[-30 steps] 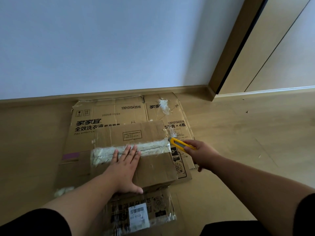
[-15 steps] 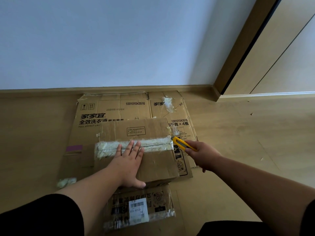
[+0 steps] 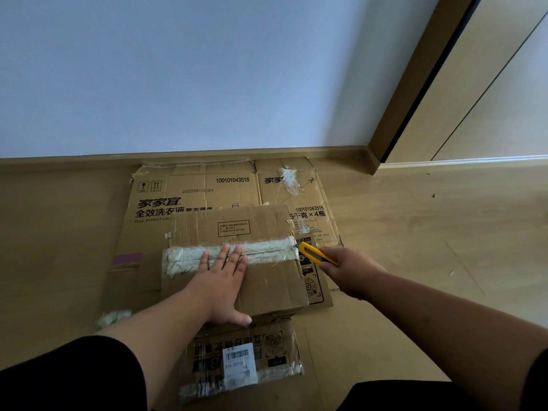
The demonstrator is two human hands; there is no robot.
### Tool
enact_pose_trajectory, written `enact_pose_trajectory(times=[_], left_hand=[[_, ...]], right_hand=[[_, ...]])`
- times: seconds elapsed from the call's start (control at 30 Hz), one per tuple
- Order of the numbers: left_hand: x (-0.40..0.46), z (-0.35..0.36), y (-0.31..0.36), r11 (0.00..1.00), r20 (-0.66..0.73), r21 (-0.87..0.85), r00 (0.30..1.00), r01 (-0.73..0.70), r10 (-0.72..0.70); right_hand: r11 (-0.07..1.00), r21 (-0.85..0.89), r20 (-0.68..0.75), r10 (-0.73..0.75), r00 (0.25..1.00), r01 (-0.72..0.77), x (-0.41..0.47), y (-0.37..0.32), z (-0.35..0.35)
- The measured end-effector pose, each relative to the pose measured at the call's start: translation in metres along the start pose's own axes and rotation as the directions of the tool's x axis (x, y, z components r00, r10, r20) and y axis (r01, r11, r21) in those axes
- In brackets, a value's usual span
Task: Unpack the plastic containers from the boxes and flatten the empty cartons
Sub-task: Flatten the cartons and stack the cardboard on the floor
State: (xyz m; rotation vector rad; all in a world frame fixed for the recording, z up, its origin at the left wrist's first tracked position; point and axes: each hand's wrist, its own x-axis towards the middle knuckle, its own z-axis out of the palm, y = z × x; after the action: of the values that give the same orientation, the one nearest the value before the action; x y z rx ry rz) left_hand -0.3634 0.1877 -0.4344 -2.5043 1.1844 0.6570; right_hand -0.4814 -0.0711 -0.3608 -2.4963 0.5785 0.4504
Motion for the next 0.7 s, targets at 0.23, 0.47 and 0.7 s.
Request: enact_pose_trajectory(times=[0.23, 0.47, 0.7], left_hand=[[0.001, -0.001, 0.0, 1.0, 0.008, 0.0, 1.0, 0.007, -0.007], [0.0, -0.001, 0.001, 1.0, -0.005, -0.001, 1.0, 0.006, -0.006], [0.0, -0.003, 0.0, 1.0, -0.01, -0.009, 1.0, 0.01, -0.01]], right_hand=[[1.0, -0.007, 0.029, 0.025, 0.999, -0.025, -0.008, -0.001, 0.005], [0.999, 0.01, 0.076, 0.031, 0.997, -0.032, -0.012, 0.005, 0.006], [0.999, 0.012, 0.109, 0.031, 0.994, -0.033, -0.016, 0.005, 0.008]])
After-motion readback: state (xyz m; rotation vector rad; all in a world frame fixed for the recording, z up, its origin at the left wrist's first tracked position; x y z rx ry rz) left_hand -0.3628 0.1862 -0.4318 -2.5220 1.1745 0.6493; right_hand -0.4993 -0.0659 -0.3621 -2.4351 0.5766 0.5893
